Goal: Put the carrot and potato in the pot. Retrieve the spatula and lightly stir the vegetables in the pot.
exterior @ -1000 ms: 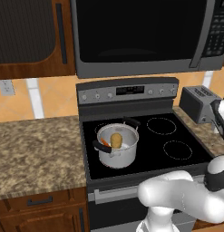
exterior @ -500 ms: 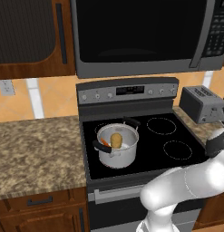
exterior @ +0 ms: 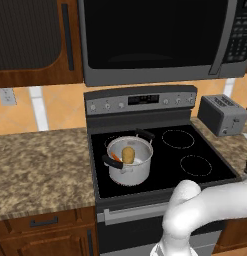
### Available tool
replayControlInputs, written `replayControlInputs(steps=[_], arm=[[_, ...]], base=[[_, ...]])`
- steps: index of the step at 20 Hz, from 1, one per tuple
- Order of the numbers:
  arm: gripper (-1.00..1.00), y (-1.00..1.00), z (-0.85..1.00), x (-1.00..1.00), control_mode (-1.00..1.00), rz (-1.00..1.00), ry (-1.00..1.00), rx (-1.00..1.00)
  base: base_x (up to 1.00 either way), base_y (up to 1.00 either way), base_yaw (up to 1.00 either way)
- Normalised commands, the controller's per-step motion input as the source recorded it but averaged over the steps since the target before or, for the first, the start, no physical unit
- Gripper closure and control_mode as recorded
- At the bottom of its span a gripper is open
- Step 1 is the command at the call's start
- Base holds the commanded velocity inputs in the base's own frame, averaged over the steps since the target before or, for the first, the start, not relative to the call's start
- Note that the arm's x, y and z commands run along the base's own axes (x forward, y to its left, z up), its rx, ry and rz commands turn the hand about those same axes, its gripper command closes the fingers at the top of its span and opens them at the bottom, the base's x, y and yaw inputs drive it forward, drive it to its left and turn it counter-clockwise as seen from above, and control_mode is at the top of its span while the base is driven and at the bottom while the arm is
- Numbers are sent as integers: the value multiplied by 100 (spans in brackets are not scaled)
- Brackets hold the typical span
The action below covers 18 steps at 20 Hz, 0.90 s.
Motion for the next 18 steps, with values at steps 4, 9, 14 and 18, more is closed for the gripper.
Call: replayControlInputs(steps=[4, 9, 14, 18], arm=[[-100, -30, -74, 35, -100, 0, 0, 7], [-100, -29, -56, 20, -100, 0, 0, 5], [-100, -26, -40, 35, -100, 0, 0, 2], [100, -6, -44, 16, -100, 0, -2, 0]], base=[[0, 0, 0], [0, 0, 0], [0, 0, 0], [0, 0, 0]])
